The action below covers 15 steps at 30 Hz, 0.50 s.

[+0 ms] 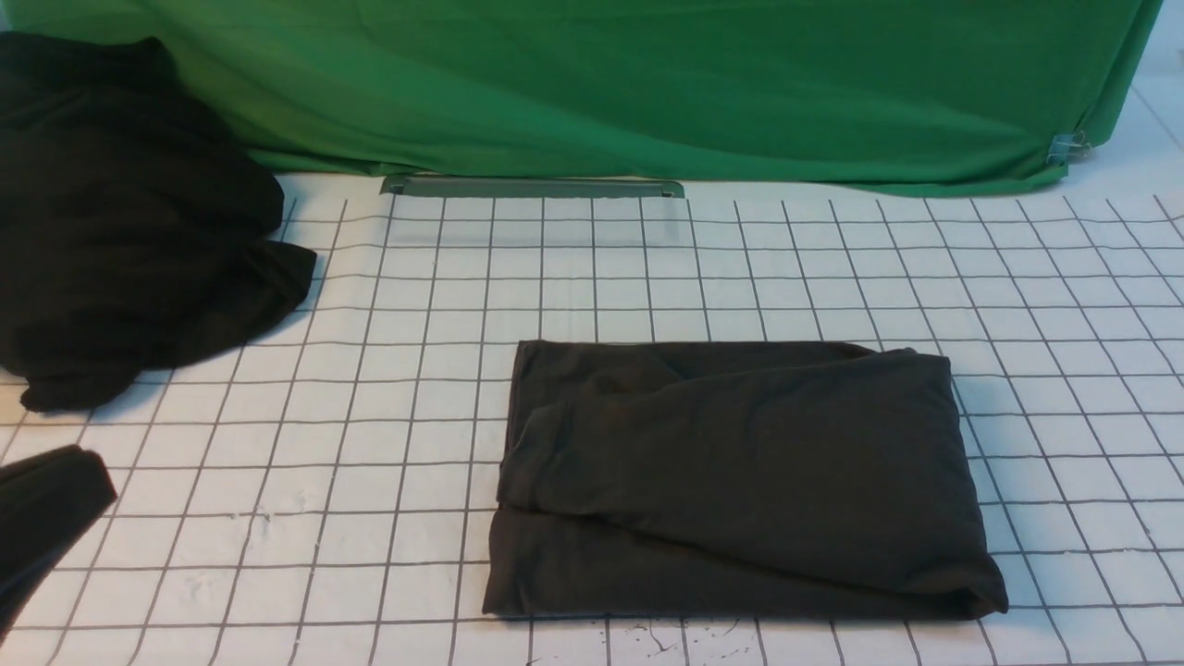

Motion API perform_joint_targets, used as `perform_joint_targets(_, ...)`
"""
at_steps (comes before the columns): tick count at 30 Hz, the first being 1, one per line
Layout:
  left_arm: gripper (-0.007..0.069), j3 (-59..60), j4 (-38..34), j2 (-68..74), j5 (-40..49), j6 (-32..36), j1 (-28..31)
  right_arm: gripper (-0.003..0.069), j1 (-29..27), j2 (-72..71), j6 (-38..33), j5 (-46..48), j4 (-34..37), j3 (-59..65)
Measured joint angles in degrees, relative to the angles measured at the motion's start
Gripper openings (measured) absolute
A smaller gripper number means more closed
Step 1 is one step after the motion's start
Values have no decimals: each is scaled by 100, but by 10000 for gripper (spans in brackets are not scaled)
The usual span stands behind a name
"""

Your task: Fold a long-sleeved shirt over a white checkered tablecloth.

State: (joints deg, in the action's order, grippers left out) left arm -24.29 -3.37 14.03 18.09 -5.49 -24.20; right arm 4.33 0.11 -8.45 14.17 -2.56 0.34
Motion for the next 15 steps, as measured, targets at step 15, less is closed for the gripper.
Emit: perform_joint_targets(15,-3,2174,-61,-1019,-1054,312,2524,241,0,0,0,0,0,0)
